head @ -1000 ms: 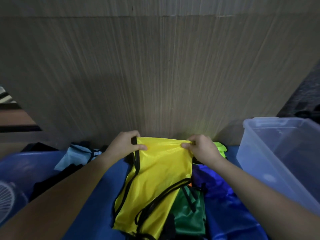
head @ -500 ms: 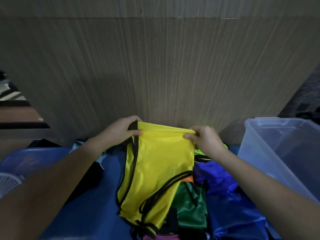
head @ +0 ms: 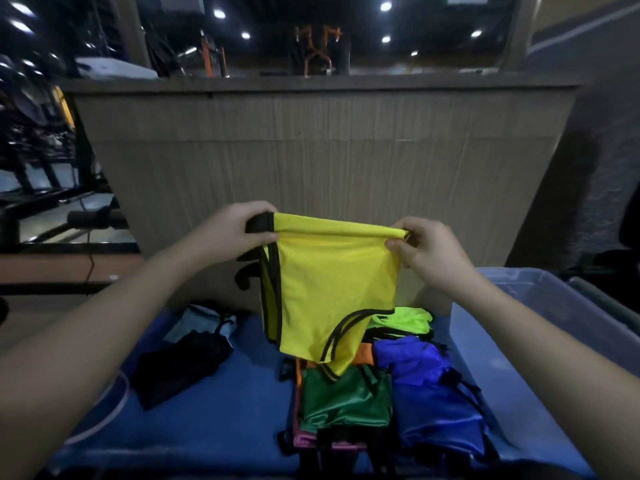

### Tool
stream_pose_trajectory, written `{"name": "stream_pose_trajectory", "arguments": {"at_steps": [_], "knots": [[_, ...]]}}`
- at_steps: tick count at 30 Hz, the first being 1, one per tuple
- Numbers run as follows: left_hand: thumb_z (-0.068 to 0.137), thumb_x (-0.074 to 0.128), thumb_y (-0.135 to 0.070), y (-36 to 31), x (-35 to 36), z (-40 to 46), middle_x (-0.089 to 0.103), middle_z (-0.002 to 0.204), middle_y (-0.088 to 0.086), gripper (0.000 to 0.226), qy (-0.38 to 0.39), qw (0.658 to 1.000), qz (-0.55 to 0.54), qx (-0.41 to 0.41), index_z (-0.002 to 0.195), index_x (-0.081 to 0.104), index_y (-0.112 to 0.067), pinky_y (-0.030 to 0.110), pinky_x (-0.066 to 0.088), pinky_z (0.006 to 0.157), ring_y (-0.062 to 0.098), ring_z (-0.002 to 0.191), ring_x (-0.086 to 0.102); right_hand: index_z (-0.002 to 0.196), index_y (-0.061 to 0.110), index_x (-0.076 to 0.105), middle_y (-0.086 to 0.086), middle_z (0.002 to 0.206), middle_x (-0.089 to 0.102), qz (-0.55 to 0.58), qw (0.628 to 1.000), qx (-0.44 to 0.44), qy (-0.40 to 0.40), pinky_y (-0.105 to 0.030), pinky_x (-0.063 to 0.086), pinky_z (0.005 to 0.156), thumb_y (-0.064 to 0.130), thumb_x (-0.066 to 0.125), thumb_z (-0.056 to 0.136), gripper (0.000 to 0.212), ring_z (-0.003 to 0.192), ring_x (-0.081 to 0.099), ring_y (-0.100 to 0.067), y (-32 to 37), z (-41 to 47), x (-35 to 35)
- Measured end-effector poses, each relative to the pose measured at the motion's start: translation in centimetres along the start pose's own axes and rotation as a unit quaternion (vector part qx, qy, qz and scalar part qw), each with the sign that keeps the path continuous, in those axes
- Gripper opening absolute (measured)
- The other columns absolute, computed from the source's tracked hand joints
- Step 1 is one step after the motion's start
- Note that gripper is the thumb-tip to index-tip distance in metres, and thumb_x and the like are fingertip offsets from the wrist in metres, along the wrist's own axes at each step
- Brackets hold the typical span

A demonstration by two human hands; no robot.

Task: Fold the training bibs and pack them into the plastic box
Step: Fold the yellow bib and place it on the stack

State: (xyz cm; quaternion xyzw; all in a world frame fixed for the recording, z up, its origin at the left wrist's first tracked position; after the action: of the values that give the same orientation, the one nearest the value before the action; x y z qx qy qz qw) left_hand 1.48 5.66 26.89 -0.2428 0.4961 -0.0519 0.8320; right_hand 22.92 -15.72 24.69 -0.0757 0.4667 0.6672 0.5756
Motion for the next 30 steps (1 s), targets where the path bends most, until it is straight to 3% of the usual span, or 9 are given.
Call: {"name": "stream_pose_trajectory", "arguments": {"at_steps": [3,6,9,12,18,21,25,27,30], "knots": [[0.090,0.072,-0.026,-3.7,-2.2,-1.9,0.067,0.101,-0.012,0.017,-0.017,1.000,0.009,0.017,0.103,0.065,-0.034,0.033,0.054,0.084,0.004,0.096,0.063,0.090,0.019,0.066,0.012,0.078,0.061,0.005,0.999,-0.037,-0.034,-0.025,0.041,0.065,0.012,0.067,0.091,0.007,0.074,0.055,-0.002,3.1,-1.8,-3.4],[0.087,0.075,-0.029,-7.1,-3.8,-3.5,0.065,0.095,-0.015,0.022,-0.038,0.999,0.011,0.029,0.094,0.061,-0.045,0.026,0.050,0.076,-0.002,0.089,0.061,0.090,0.016,0.064,0.000,0.082,0.064,0.024,0.997,-0.055,-0.052,-0.037,0.045,0.069,0.012,0.065,0.093,0.005,0.078,0.058,-0.019,4.9,-3.3,-6.0],[0.087,0.076,-0.031,-9.1,-4.1,-4.2,0.065,0.093,-0.014,0.020,-0.042,0.998,0.015,0.032,0.093,0.062,-0.045,0.025,0.048,0.075,-0.001,0.088,0.061,0.084,0.021,0.061,0.010,0.075,0.058,0.028,0.996,-0.054,-0.067,-0.030,0.042,0.064,0.012,0.064,0.092,0.012,0.071,0.053,-0.008,5.2,-4.0,-7.6],[0.088,0.074,-0.031,-9.2,-2.9,-3.7,0.066,0.095,-0.012,0.017,-0.016,1.000,0.006,0.016,0.096,0.064,-0.040,0.022,0.047,0.072,-0.001,0.087,0.062,0.085,0.021,0.063,0.009,0.075,0.059,0.036,0.997,-0.024,-0.064,-0.029,0.044,0.060,0.013,0.064,0.093,0.011,0.066,0.055,-0.009,3.9,-3.7,-7.7],[0.088,0.075,-0.025,-3.3,3.6,0.1,0.066,0.095,-0.008,0.014,0.028,0.999,-0.006,-0.029,0.098,0.066,-0.030,0.024,0.047,0.074,0.003,0.088,0.062,0.089,0.022,0.063,-0.003,0.083,0.064,0.045,0.995,0.089,0.001,-0.026,0.045,0.037,0.017,0.062,0.097,0.009,0.051,0.060,-0.018,-3.3,-1.4,-2.0],[0.087,0.076,-0.024,1.6,8.1,1.7,0.068,0.092,-0.005,0.012,0.052,0.997,-0.018,-0.061,0.095,0.068,-0.027,0.033,0.053,0.078,0.008,0.087,0.064,0.079,0.025,0.061,-0.003,0.072,0.066,0.019,0.990,0.136,0.033,-0.017,0.043,0.039,0.015,0.064,0.094,0.019,0.050,0.062,-0.017,-7.9,-0.8,2.6],[0.086,0.078,-0.026,6.5,13.1,2.9,0.069,0.090,-0.012,0.018,0.051,0.995,-0.025,-0.087,0.089,0.065,-0.039,0.030,0.052,0.074,0.004,0.086,0.065,0.081,0.018,0.065,-0.006,0.072,0.066,0.039,0.979,0.182,0.086,-0.031,0.056,0.047,0.008,0.062,0.094,0.017,0.048,0.068,-0.021,-12.5,-0.8,7.9],[0.088,0.076,-0.026,7.6,14.3,3.1,0.069,0.091,-0.015,0.016,0.035,0.994,-0.036,-0.098,0.093,0.065,-0.036,0.022,0.048,0.070,0.000,0.086,0.063,0.081,0.015,0.065,-0.006,0.074,0.065,0.056,0.977,0.186,0.086,-0.039,0.061,0.059,0.006,0.063,0.093,0.015,0.056,0.071,-0.021,-13.8,-0.8,9.2],[0.089,0.074,-0.027,7.8,15.3,2.6,0.069,0.094,-0.016,0.013,0.024,0.996,-0.036,-0.083,0.100,0.067,-0.030,0.023,0.052,0.074,-0.002,0.088,0.063,0.084,0.012,0.067,-0.007,0.076,0.069,0.061,0.977,0.183,0.090,-0.046,0.061,0.072,0.006,0.063,0.093,0.011,0.063,0.072,-0.017,-14.5,-1.6,9.7]]}}
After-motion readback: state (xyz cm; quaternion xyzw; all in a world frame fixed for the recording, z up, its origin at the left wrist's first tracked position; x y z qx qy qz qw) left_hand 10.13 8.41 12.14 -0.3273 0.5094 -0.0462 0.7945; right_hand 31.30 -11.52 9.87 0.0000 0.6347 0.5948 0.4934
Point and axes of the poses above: each hand's wrist, its own z-axis towards the middle knuckle, its own x-axis out of the palm, y = z × x, the point moved 6 cm from there along z, towards the middle knuckle
